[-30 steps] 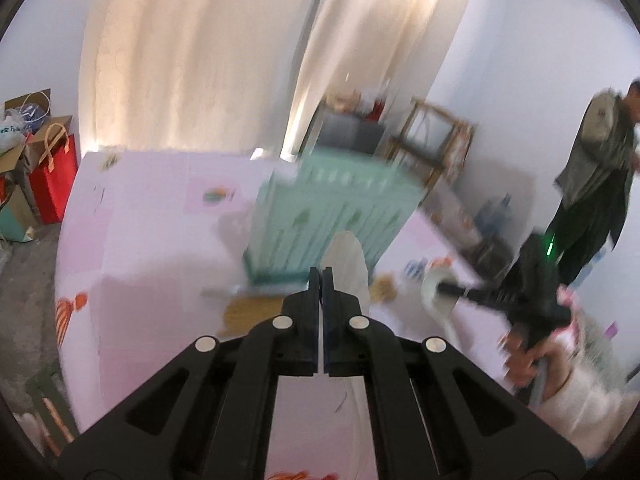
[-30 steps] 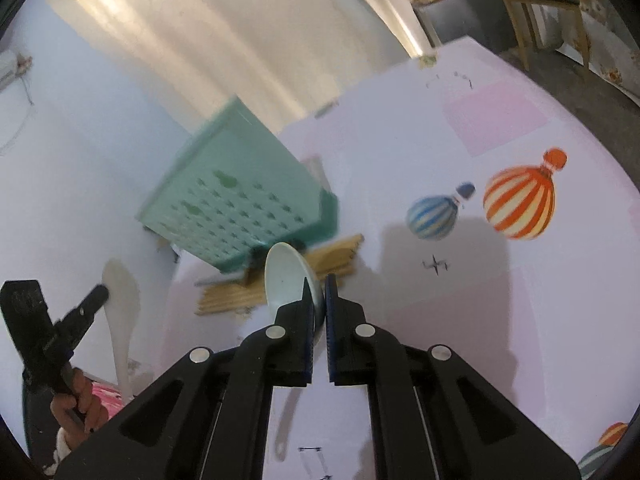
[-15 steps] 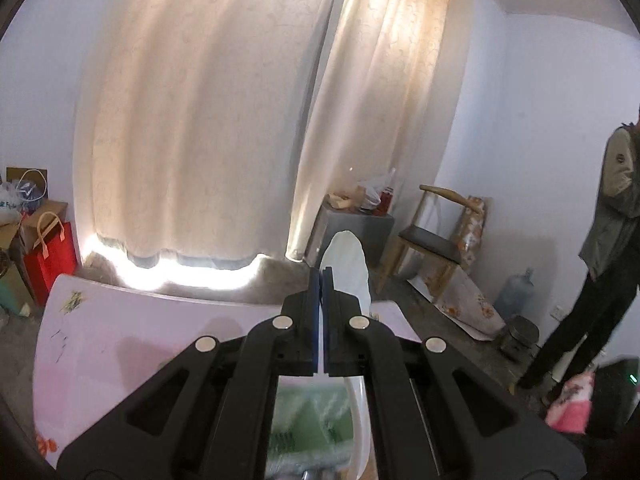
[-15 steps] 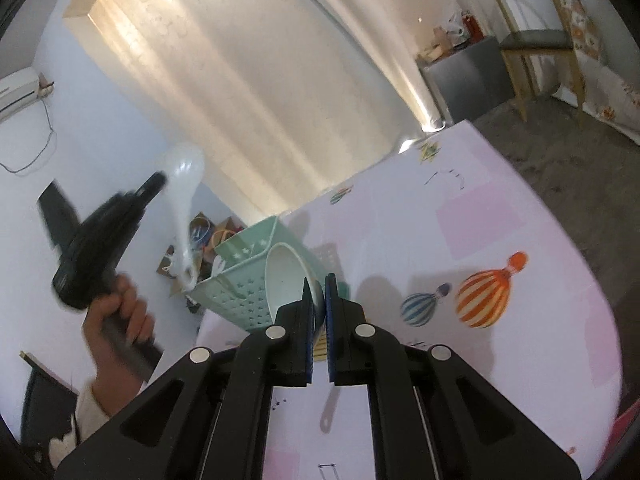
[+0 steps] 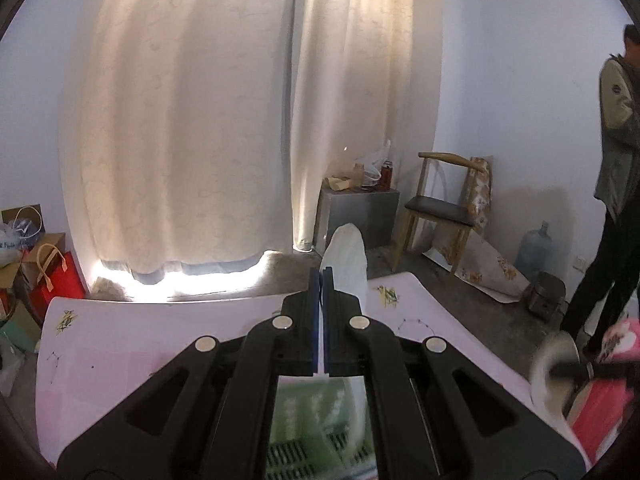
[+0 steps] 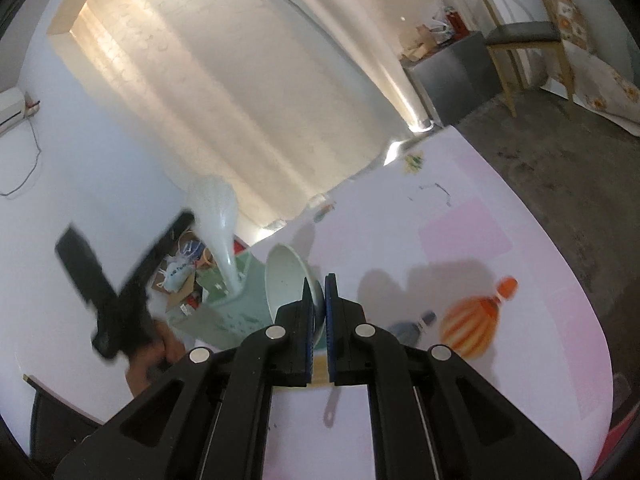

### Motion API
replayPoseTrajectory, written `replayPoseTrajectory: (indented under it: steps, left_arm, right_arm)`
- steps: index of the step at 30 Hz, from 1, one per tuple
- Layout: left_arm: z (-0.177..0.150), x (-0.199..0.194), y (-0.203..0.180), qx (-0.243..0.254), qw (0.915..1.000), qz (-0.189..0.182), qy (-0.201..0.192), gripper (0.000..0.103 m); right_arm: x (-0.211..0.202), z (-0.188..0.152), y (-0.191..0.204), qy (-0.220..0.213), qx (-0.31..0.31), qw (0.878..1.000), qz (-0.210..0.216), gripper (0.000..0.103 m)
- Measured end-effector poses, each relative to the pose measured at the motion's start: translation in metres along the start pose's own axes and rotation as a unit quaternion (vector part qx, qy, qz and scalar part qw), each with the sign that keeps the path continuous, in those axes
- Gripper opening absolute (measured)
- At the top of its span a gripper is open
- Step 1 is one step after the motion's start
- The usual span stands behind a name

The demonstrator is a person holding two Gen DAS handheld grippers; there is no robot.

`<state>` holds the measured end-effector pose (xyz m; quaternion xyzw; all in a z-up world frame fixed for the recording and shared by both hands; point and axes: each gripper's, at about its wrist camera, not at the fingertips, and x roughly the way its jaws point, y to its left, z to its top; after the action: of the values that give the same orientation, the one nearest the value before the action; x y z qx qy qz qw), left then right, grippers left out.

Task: Organize utensils
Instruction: 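Lower the rice paddle into the basket and open the left tool while the right tool holds the ladle above, then lower the white ladle into the basket and open the right tool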

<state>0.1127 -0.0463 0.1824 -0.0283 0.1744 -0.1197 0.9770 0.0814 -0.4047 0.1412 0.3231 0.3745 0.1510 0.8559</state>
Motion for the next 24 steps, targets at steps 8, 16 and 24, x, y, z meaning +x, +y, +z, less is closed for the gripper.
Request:
replayPoseTrajectory:
  steps: [8,16,24]
  left_arm:
    - [-0.035,-0.036,0.012,0.010,0.9987,-0.032,0.039,0.007]
    - [-0.056,-0.097,0.040,-0.044,0.9972,-0.038,0.047,0.054]
    - [-0.074,-0.140,0.057,-0.066,0.9954,-0.025,0.065,0.054]
  right_arm:
    - [0.017,0.039,0.040,-0.021,-0.032,0.999,0.003,0.005]
    - [0.022,0.072,0.082,-0.080,-0.069,0.994,-0.036,0.005]
    - [0.055,0.065,0.113,-0.146,-0.105,0.976,-0.119,0.005]
